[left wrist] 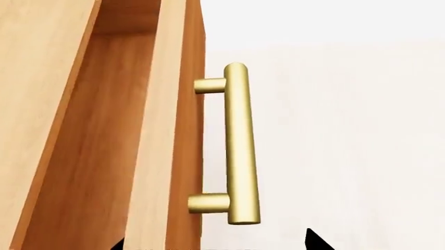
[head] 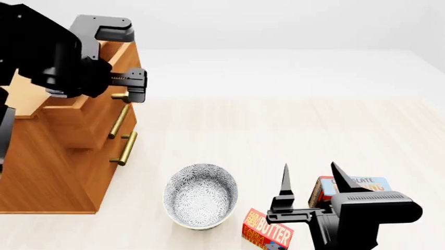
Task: Put the butter at the back in the top drawer of the cabinet and close it.
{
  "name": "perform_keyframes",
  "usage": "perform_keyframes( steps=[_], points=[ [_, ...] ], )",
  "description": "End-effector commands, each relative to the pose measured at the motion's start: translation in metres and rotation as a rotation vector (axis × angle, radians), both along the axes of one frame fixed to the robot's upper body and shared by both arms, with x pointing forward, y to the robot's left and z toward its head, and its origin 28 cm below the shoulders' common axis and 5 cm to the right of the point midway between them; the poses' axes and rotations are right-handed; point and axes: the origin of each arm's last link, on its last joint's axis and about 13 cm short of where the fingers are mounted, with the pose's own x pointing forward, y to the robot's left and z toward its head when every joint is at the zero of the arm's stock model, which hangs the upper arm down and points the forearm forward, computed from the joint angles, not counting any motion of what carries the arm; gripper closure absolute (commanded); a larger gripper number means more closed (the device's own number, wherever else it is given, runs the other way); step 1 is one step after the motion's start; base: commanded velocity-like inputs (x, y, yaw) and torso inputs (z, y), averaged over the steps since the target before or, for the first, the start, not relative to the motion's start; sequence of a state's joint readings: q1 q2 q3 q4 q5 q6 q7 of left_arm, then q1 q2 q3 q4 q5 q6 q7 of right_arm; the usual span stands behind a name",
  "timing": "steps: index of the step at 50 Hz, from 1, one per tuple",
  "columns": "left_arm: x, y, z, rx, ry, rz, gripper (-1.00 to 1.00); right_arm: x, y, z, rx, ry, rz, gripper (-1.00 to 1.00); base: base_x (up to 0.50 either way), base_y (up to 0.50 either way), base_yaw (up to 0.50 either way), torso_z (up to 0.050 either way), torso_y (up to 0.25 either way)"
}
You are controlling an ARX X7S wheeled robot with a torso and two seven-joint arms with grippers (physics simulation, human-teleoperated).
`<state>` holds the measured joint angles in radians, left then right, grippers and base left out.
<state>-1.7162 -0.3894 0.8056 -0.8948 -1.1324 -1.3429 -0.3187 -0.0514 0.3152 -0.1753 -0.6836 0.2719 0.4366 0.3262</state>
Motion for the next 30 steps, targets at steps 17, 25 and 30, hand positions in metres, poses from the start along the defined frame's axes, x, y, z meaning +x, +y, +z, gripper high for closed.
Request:
perform_keyframes(
  steps=[17, 25, 30],
  points=[
    [-0.006, -0.034, 0.012, -0.141, 0.007, -0.172, -1.0, -0.002, -0.003, 0.003, 0.011, -0.01, -0.005, -1.0, 0.0, 0.0, 0.0, 0.0, 0.0],
    [-0.006, -0.044, 0.015, -0.165, 0.009, -0.206, -1.0, -0.003, -0.005, 0.004, 0.017, -0.012, -0.007, -1.0, 0.0, 0.0, 0.0, 0.0, 0.0],
    [-0.008, -0.053, 0.017, -0.167, 0.011, -0.232, -1.0, -0.003, -0.005, 0.005, 0.019, -0.013, -0.009, -1.0, 0.0, 0.0, 0.0, 0.0, 0.0]
  ],
)
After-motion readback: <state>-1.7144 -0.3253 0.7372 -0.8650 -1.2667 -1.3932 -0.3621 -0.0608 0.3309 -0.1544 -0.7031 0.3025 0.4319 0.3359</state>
